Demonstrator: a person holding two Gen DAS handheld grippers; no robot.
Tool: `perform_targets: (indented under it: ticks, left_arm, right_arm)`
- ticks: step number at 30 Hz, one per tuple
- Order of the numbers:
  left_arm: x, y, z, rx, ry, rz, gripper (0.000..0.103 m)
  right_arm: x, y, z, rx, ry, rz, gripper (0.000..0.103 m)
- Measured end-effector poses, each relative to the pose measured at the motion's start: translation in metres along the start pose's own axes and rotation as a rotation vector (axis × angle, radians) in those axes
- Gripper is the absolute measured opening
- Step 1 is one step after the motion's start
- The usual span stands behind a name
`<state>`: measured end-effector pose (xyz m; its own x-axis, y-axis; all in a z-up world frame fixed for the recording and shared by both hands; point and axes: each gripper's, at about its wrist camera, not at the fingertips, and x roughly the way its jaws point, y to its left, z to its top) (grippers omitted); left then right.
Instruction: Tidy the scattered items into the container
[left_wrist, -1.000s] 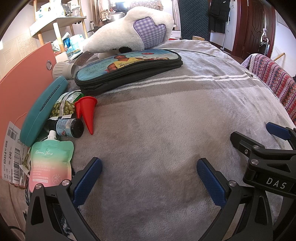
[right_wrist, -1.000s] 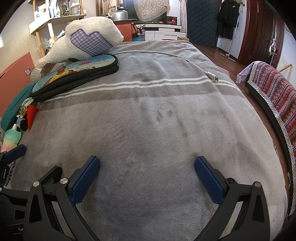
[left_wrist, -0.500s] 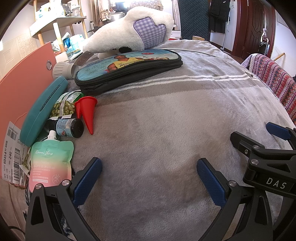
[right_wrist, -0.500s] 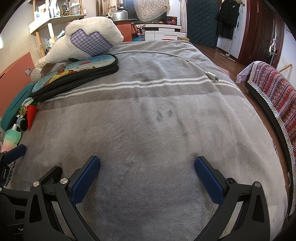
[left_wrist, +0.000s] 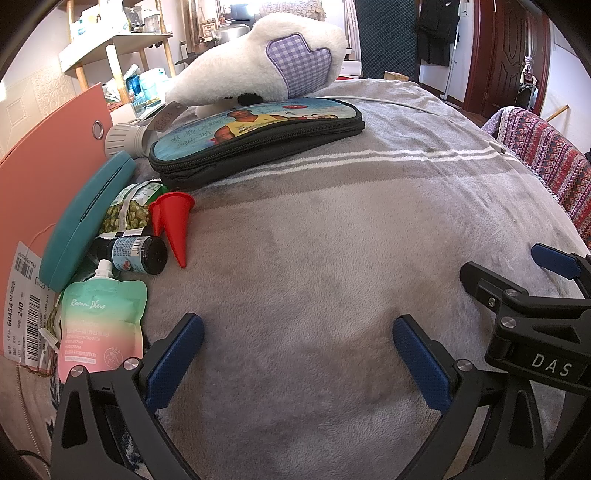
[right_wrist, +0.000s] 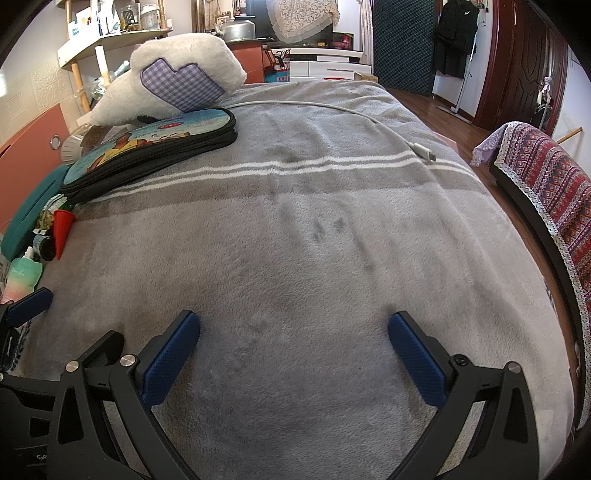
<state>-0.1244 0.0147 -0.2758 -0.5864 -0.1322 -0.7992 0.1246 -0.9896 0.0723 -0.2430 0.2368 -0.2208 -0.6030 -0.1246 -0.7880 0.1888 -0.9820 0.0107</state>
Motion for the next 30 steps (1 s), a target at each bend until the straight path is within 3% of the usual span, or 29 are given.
perform_targets:
  ticks: [30]
  left_arm:
    - [0.0001, -0.0002, -0.0004, -0.002, 0.000, 0.001, 0.103]
  right_arm:
    - [-0.0007, 0.0003, -0.0003, -0.001, 0.000, 0.000, 0.103]
